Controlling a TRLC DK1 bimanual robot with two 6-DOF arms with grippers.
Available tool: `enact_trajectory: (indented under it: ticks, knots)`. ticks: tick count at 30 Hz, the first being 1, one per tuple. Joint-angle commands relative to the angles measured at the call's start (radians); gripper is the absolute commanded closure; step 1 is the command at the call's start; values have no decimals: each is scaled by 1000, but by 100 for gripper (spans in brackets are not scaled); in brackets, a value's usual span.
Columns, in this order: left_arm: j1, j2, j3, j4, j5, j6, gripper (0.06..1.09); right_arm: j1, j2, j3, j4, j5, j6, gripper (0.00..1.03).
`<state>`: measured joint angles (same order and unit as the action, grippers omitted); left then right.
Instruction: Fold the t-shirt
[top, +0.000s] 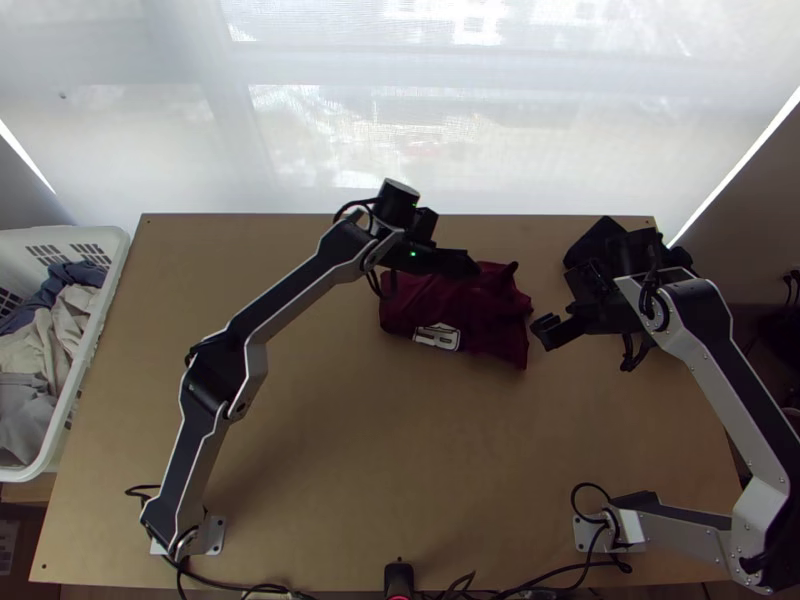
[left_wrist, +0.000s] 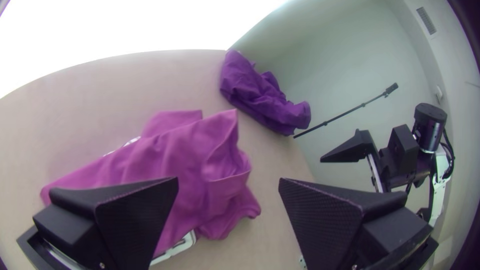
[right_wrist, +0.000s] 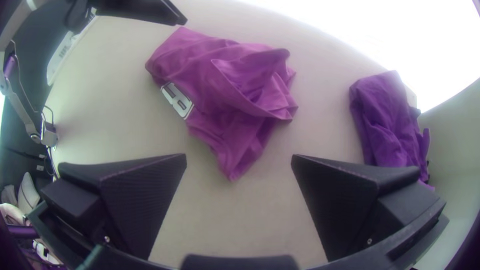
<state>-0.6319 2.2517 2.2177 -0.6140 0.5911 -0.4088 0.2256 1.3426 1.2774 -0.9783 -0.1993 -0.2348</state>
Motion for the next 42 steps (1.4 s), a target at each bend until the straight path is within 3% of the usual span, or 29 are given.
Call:
enact_trajectory:
  ticks: [1,6,11,17,24,31,42]
  knots:
    - [103,-129,-101,-273,24,191,10,46,21,27,0,11,-6,5]
    - [132,-172,-306,-263,19,318,10,106,162,112,44,23,-37,5]
    - [126,-150,-420,-178,-14,340,10,143,375,211,132,21,-81,5]
    - [101,-53,-395,-124,-97,331,10,138,589,178,293,-22,-100,5]
    - [90,28,-336,-133,-154,323,10,61,718,174,336,-72,-176,5]
    - [129,29,-336,-173,-174,334,10,14,737,149,325,-92,-199,5]
    - [155,-17,-385,-231,-175,361,10,-8,566,56,277,-109,-178,5]
